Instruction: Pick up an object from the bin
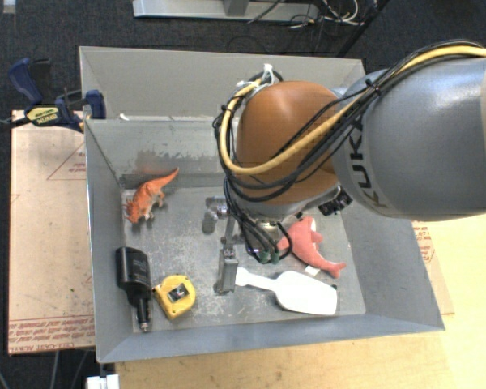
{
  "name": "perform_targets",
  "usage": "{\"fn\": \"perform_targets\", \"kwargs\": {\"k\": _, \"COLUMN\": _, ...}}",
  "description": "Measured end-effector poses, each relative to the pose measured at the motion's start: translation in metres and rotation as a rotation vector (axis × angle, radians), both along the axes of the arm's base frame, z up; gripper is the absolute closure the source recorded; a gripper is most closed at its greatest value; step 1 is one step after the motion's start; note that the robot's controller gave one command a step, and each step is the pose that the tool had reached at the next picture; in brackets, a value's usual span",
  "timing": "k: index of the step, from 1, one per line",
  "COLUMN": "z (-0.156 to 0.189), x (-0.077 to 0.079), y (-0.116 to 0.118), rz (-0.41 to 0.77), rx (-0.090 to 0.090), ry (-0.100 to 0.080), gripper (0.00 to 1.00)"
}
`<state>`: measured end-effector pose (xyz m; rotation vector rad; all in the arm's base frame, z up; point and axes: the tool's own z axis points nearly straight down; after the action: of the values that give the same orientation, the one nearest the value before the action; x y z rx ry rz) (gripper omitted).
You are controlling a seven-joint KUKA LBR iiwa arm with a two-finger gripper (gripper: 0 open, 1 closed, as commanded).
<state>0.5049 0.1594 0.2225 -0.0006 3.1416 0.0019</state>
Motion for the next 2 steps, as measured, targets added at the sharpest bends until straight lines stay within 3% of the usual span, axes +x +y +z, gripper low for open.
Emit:
{"fn": "perform_targets", "kwargs": {"k": 1, "z": -0.027, "x": -0.003, "y": 0.008, "rz": 0.063, "rx": 0.001, "ry": -0.006, "gripper": 0.00}}
{"fn": "perform_targets", "kwargs": {"k": 2, "z": -0.085, "x": -0.009, "y": 0.037, "rz": 0.214, "rx": 0.001, "ry": -0.005, "gripper": 0.00}}
